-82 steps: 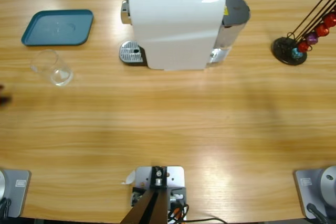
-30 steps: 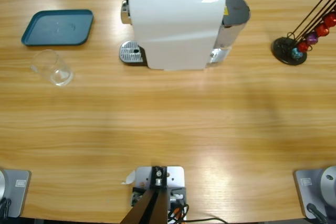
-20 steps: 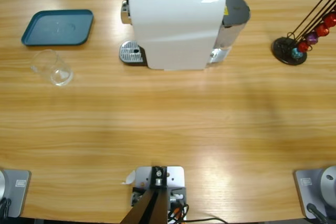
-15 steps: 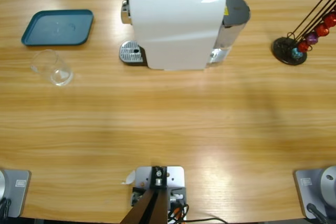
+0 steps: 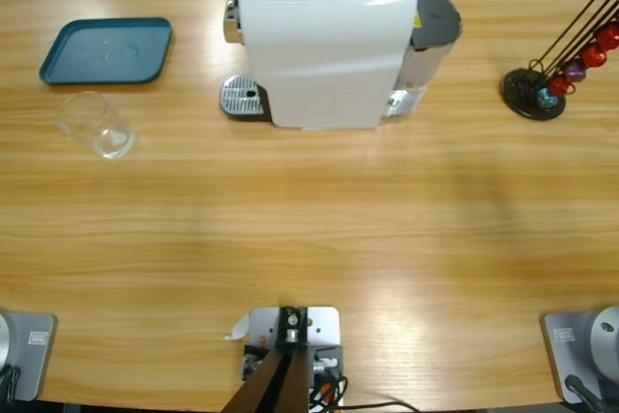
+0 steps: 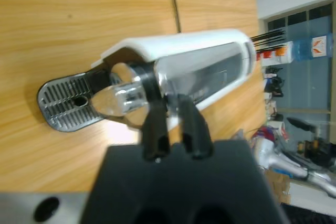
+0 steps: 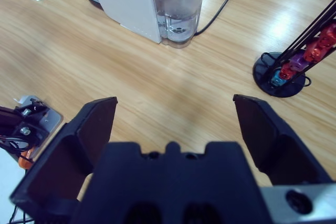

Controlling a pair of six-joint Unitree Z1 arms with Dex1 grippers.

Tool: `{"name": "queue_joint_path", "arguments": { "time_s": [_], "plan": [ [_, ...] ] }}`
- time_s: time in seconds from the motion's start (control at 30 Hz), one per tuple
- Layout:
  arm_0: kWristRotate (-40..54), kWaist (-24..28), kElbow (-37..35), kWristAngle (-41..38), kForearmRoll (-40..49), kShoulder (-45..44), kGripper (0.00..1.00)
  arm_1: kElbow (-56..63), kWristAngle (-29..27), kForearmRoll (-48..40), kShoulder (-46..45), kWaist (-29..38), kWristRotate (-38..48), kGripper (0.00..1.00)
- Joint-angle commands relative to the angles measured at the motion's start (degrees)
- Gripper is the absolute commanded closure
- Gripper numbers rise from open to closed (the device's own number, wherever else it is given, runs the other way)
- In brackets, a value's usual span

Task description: Pour coffee

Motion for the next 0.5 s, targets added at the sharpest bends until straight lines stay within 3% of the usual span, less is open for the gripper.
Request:
{"name": "queue_joint_path", "arguments": {
  "time_s": [0.03, 0.17, 0.23, 0.27, 0.33, 0.37, 0.43, 0.5],
  "plan": [
    [-0.2, -4.2, -5.6, -3.1, -2.2, -2.9, 1.000, 1.5, 0.3, -0.2, 0.3, -0.8, -0.3, 0.000],
    [0.3, -5.2, -5.7, -7.0, -3.1, -3.7, 0.975, 1.3, -0.8, -0.3, 0.0, -0.8, -0.2, 0.000],
    [3.5, -6.8, -5.2, -8.3, -4.4, -4.9, 0.133, 1.2, -2.5, -0.5, -0.7, -0.8, 0.2, 0.000],
    [5.7, -7.5, -4.4, -8.3, -4.4, -5.8, 0.018, 0.9, -3.7, -0.5, -0.2, -0.8, 0.3, 0.000],
    [13.5, -9.0, -1.3, -8.1, -4.4, -8.9, 0.009, 0.7, -7.6, -1.7, 1.8, -0.8, 0.7, 0.000],
    [21.8, -10.2, 0.7, -7.0, -4.3, -11.2, 0.009, 1.5, -11.1, -3.8, 2.2, -0.8, 2.5, 0.000],
    [36.3, -14.2, 5.9, 0.3, -3.3, -16.7, 0.012, 3.7, -19.1, -8.3, 2.4, -1.6, 5.0, 0.003],
    [40.8, -17.3, 11.0, 9.6, 0.9, -22.6, 0.000, 5.4, -22.3, -13.4, 3.0, -5.3, 5.2, 0.034]
  ]
}}
